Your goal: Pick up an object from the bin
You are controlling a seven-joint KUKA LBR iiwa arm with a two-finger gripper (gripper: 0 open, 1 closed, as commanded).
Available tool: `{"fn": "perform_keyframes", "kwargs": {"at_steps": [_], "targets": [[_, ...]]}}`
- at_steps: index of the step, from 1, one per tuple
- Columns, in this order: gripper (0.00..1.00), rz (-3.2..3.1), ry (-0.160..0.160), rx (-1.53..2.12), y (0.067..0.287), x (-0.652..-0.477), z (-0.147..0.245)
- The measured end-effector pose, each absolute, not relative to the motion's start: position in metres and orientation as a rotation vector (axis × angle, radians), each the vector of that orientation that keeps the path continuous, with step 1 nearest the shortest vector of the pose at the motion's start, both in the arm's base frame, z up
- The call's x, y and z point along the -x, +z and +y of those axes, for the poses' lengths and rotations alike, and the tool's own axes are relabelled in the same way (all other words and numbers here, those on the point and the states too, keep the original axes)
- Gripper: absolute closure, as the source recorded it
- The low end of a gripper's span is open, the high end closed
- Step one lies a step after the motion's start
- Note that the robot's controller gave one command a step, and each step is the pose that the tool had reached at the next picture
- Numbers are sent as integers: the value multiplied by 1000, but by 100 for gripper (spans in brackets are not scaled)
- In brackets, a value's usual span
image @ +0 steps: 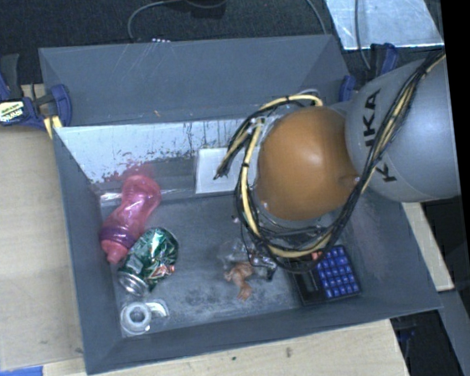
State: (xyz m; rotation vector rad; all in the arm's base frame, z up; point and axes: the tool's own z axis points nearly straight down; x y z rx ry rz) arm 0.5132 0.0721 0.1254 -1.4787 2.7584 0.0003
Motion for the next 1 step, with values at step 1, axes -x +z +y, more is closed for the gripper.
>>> {"fn": "perform_keyframes", "kwargs": {"at_steps": [1], "targets": [[100,2760,2,1478,131,-513,72]]}}
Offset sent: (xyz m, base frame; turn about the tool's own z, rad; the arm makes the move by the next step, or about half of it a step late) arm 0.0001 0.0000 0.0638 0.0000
